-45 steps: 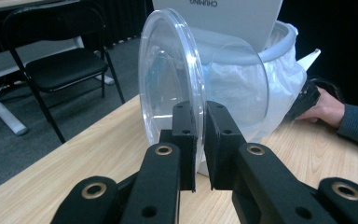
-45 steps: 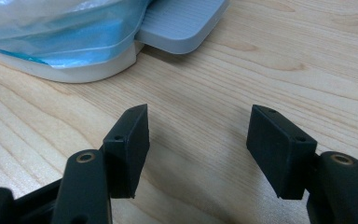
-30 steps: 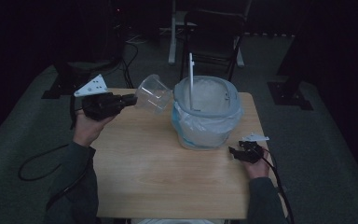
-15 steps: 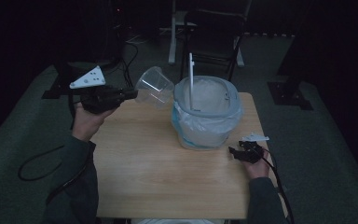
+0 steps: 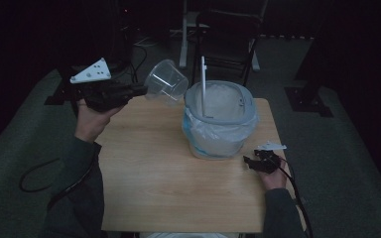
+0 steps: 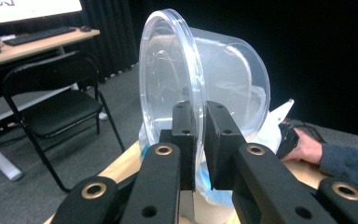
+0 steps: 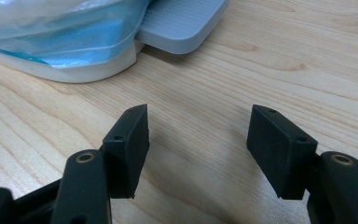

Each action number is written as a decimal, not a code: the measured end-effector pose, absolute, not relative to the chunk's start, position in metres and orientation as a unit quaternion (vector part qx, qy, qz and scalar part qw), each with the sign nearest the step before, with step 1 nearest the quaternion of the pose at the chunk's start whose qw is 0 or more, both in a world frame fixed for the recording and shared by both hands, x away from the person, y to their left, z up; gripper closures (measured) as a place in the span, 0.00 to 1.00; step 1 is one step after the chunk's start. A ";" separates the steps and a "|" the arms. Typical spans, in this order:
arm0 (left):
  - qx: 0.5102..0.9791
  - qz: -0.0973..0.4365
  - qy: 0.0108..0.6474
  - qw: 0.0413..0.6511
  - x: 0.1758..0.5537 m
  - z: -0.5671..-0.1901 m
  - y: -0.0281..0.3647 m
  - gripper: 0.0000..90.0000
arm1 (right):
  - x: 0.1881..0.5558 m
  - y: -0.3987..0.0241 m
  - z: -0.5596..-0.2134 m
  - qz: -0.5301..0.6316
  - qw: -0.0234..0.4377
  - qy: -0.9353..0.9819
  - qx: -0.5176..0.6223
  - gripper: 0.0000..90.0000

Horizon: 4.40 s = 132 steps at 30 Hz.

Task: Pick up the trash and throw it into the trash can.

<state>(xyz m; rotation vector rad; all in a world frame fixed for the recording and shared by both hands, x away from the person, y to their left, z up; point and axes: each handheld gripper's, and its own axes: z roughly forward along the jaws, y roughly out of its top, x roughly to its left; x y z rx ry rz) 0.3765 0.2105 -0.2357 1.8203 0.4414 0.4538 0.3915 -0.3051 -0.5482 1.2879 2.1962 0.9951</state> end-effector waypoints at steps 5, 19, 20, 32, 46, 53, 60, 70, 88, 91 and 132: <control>0.774 0.197 0.183 0.573 0.376 -0.228 0.208 0.93 | 0.391 -0.305 -0.548 0.356 0.203 0.787 0.461 0.42; 0.770 0.200 0.173 0.580 0.379 -0.204 0.203 0.93 | 0.391 -0.305 -0.548 0.356 0.202 0.787 0.461 0.42; 0.770 0.201 0.173 0.580 0.380 -0.203 0.202 0.93 | 0.391 -0.305 -0.548 0.356 0.202 0.787 0.461 0.42; 0.768 0.199 0.162 0.587 0.387 -0.186 0.183 0.93 | 0.392 -0.305 -0.548 0.357 0.202 0.787 0.461 0.42; 0.767 0.194 0.150 0.592 0.396 -0.172 0.160 0.93 | 0.392 -0.305 -0.548 0.357 0.202 0.787 0.461 0.42; 0.770 0.189 0.143 0.592 0.401 -0.169 0.147 0.93 | 0.392 -0.305 -0.548 0.357 0.202 0.787 0.461 0.42; 0.769 0.180 0.138 0.597 0.406 -0.168 0.134 0.93 | 0.392 -0.305 -0.548 0.357 0.202 0.787 0.460 0.42; 0.767 0.165 0.127 0.607 0.410 -0.168 0.117 0.93 | 0.392 -0.305 -0.548 0.358 0.202 0.787 0.460 0.41; 0.772 0.151 0.121 0.605 0.418 -0.174 0.087 0.93 | 0.392 -0.305 -0.548 0.358 0.202 0.788 0.459 0.41; 0.777 0.153 0.120 0.599 0.419 -0.175 0.083 0.93 | 0.392 -0.305 -0.548 0.358 0.202 0.788 0.459 0.41; 0.798 0.143 0.125 0.572 0.432 -0.193 0.054 0.93 | 0.392 -0.305 -0.548 0.358 0.201 0.789 0.458 0.41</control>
